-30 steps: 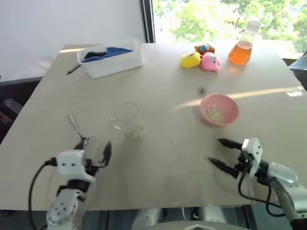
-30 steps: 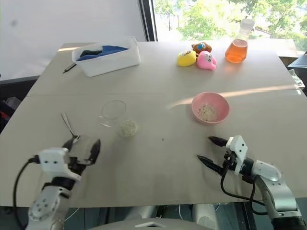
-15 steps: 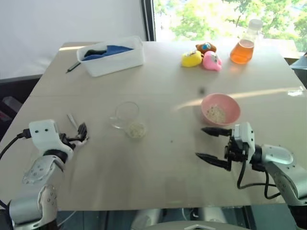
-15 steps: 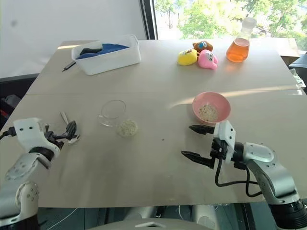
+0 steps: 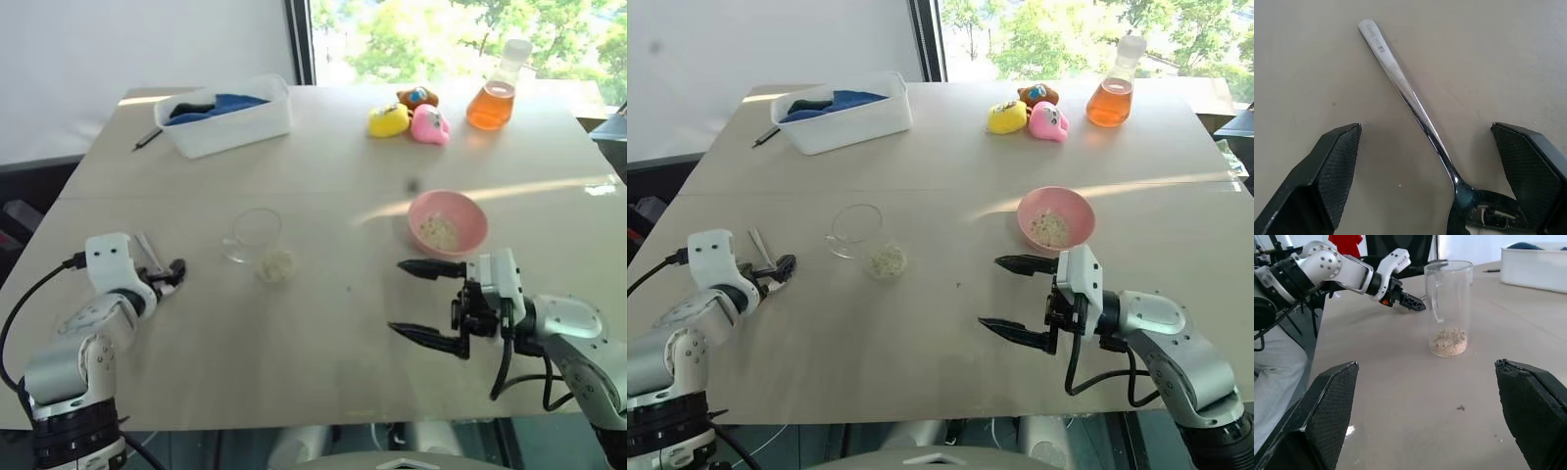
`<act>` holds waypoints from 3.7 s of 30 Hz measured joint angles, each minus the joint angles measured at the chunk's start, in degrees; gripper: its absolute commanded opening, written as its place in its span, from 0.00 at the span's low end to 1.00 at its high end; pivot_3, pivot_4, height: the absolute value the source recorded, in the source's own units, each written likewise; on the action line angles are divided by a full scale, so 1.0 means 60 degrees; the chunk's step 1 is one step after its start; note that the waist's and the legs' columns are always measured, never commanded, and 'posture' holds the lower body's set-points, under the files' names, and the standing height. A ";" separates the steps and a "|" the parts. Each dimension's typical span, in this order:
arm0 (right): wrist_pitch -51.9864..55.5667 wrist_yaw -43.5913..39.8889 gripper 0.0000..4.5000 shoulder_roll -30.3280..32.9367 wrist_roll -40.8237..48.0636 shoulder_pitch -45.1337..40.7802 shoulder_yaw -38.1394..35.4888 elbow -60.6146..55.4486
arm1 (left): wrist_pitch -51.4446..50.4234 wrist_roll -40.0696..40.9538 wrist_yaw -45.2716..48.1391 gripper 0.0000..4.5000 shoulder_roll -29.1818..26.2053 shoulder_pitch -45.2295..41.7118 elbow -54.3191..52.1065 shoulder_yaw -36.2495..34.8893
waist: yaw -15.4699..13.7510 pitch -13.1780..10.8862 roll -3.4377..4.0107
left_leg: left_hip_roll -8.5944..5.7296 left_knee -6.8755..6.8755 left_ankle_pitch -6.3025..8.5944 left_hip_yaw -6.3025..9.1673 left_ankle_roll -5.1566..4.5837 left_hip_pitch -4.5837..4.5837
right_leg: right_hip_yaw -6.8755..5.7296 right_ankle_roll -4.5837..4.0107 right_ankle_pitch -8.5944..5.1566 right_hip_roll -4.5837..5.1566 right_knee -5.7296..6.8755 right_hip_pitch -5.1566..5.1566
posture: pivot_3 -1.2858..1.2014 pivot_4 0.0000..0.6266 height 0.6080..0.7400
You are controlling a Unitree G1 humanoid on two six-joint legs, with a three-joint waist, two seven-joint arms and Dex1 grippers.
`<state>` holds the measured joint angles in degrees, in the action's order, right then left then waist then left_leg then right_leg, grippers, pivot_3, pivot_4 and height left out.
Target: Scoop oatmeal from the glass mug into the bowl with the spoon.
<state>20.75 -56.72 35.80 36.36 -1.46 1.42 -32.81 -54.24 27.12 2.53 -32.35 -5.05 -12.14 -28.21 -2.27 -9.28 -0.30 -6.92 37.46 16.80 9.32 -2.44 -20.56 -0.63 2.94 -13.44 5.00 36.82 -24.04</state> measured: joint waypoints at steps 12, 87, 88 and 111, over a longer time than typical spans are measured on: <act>-0.0173 -0.0031 1.00 0.0020 -0.0109 -0.0014 0.0002 0.0016 | -0.0880 -0.0052 -0.0293 0.01 0.0537 0.0175 -0.0496 -0.0545 | 0.0106 0.0042 0.0062 | 0.0006 0.0000 -0.0004 -0.0066 -0.0002 0.0033 | 0.0050 0.0001 0.0003 -0.0001 0.0016 0.0002 | 0.52 0.24 1.00; 0.5664 0.6033 0.44 -0.2379 0.6767 -0.2957 -0.0467 0.0866 | 0.5536 0.0937 0.7323 0.00 0.0005 0.1753 -0.3633 0.4887 | 0.0250 0.0004 -0.0002 | 0.0024 0.0045 -0.0006 -0.0080 -0.0015 -0.0029 | 0.0048 -0.0028 0.0032 -0.0021 0.0013 -0.0039 | 0.52 0.24 1.00; 0.5664 0.6030 0.33 -0.2379 0.6766 -0.3006 -0.0435 0.0874 | 0.5527 0.0938 0.7324 0.00 0.0003 0.1785 -0.3640 0.4906 | 0.0250 0.0005 -0.0003 | 0.0024 0.0045 -0.0006 -0.0080 -0.0015 -0.0029 | 0.0048 -0.0028 0.0032 -0.0021 0.0013 -0.0039 | 0.52 0.24 1.00; 0.5561 0.4517 0.01 -0.1334 0.5880 -0.3505 -0.0096 0.1187 | 0.4808 0.1086 0.7390 0.00 -0.0210 0.1559 -0.3759 0.5097 | 0.0251 0.0005 -0.0002 | 0.0023 0.0049 -0.0006 -0.0081 -0.0016 -0.0030 | 0.0048 -0.0027 0.0033 -0.0020 0.0016 -0.0040 | 0.52 0.24 1.00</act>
<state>54.11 -29.62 27.80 71.64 -22.49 0.85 -25.69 -25.39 33.63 46.87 -33.61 4.30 -34.69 2.37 -0.76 -9.25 -0.31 -6.78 37.76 16.76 8.83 -2.53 -20.74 -0.34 2.78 -13.24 4.88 36.92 -24.27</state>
